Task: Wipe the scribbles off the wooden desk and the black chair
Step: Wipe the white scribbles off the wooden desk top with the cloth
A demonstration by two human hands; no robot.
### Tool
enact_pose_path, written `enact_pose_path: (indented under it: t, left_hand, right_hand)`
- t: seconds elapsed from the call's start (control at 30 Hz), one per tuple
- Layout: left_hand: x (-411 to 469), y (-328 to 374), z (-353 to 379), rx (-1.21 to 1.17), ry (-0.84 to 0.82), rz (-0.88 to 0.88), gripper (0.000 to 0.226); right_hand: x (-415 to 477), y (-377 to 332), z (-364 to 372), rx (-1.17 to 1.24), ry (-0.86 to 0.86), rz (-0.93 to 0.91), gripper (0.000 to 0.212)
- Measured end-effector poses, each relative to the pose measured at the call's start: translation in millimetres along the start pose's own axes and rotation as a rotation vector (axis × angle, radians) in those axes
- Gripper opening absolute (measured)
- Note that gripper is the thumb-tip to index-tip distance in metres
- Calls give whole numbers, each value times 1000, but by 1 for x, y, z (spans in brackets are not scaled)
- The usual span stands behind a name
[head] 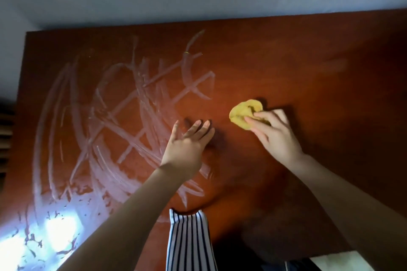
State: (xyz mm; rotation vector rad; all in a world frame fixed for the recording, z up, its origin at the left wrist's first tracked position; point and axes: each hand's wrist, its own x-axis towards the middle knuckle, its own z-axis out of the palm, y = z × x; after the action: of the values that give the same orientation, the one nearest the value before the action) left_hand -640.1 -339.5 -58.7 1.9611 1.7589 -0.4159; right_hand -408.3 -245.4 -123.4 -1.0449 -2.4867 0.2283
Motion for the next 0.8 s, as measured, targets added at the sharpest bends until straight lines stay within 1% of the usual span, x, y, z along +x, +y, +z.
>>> enact_pose_path:
  t: [0.07,0.17,0.23,0.3,0.37,0.57,0.7,0.8]
  left_hand:
    - [0,1,0,-6,-8,-14,75]
    - [2,4,-2,-16,-29,-26,73]
    - [2,4,-3,0,-43,-26,72]
    - [2,2,-4,32,-63,-15,72]
    - [0,-1,-7,60,-76,-5,72]
    - [-21,-15,-9,78,-25,32,68]
    - [-39,-30,-5,68,-31,95,68]
    - [-58,-44,4,77,-22,167,68]
  right_hand:
    - [21,12,2,-11,28,65,28]
    - [52,18,5,-15,76,289,30]
    - [66,13,11,-7,68,442,31]
    - [70,2,18,-22,57,524,33]
    - [67,-10,20,-31,62,509,34]
    - [32,-56,21,-45,26,314,37]
    - [-2,-102,31,-38,81,359,36]
    - [-28,-148,38,-64,144,440,30]
